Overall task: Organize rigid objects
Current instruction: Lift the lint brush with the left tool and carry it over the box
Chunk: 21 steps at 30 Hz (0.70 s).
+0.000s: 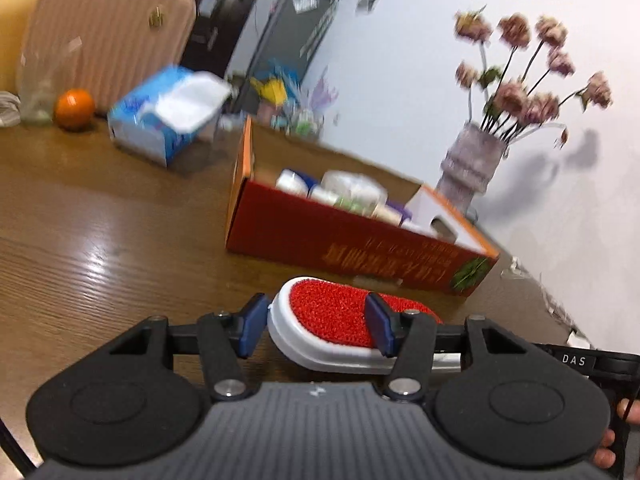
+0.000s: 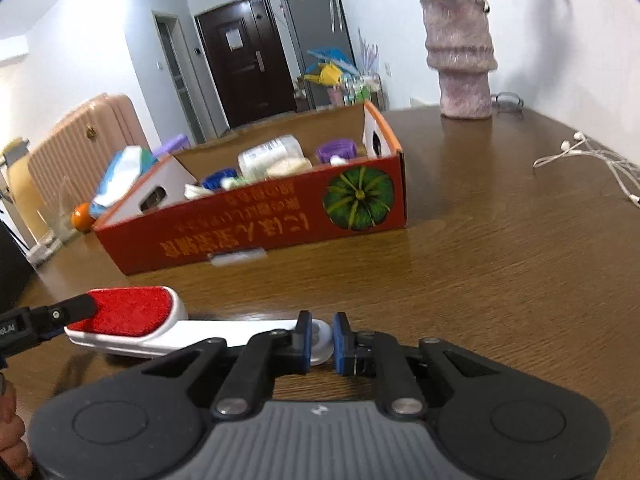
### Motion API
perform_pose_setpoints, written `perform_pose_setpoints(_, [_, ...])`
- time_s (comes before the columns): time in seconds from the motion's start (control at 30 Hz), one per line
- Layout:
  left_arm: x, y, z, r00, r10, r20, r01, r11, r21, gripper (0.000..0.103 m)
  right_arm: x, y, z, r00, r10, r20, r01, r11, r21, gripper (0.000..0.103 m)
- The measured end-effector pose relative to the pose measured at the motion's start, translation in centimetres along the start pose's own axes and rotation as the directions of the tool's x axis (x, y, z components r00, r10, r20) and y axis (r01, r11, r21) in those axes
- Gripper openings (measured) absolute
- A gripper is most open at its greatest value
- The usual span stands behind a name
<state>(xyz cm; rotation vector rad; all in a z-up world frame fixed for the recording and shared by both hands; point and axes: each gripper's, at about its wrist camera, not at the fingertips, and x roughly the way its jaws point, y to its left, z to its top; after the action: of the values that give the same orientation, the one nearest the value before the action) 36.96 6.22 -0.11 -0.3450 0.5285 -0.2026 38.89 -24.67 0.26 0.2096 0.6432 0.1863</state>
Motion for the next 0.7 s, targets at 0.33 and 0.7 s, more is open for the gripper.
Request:
perform_pose_setpoints(0.33, [-10.1,-5.1,-2.4,0.987,-0.002,0.159,0.001,1.000,0.004,0.053,-11.0,1.7,-1.9,0.981,-0.027,0.190,0.040,0.997,-0.064,0.011])
perform_pose_setpoints(0.7, [-19.9,-8.2,-4.6,0.962,0.006,0.273,-0.012,1.000,0.022,0.053,-20.2,3.0,-5.2,0.953,0.054,0.298,-0.028,0.995,-0.091,0.011])
